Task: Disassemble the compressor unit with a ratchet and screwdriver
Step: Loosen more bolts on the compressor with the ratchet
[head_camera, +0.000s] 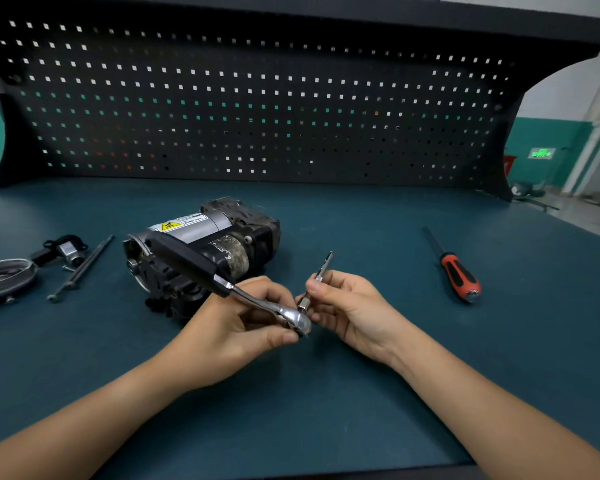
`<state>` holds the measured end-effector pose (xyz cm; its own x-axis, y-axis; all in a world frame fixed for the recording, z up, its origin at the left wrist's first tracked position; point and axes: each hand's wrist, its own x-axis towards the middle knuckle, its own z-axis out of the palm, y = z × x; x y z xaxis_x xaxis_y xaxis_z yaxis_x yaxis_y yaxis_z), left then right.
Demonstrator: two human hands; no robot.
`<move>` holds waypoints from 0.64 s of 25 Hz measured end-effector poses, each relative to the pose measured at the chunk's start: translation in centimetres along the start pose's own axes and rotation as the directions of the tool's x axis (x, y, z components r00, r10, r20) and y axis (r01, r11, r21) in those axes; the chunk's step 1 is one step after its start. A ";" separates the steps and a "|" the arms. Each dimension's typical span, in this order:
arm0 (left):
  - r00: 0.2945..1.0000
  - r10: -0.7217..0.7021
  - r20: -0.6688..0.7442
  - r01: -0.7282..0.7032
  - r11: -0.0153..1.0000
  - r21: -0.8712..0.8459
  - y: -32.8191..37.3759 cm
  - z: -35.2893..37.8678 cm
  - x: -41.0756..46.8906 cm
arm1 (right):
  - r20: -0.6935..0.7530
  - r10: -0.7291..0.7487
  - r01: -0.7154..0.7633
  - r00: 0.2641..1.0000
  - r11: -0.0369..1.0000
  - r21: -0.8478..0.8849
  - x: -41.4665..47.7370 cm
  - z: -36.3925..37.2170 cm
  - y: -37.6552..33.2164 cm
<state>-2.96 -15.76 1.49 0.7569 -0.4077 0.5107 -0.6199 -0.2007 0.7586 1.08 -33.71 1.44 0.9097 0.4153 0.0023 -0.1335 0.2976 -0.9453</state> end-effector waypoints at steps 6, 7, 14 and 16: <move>0.999 -0.036 0.008 0.037 0.998 -0.049 -0.2 -0.1 0.1 | 0.015 0.049 -0.049 0.999 0.999 0.003 -0.1 0.1 0.1; 1.000 -0.030 0.002 0.030 0.999 -0.032 -0.2 -0.1 0.1 | 0.022 0.054 -0.054 0.998 0.999 -0.004 -0.1 0.0 0.1; 0.999 0.032 -0.014 -0.030 0.991 0.132 -0.4 0.2 0.1 | 0.012 0.101 -0.100 0.995 0.994 -0.051 0.0 -0.1 0.0; 0.999 0.029 -0.015 -0.026 0.990 0.140 -0.5 0.2 0.1 | -0.001 0.099 -0.099 0.995 0.992 -0.080 0.1 -0.1 0.0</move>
<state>-2.65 -15.94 1.10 0.7417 -0.4000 0.5383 -0.6625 -0.3123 0.6808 1.22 -33.80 1.38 0.8923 0.4419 -0.0919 -0.1910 0.1852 -0.9640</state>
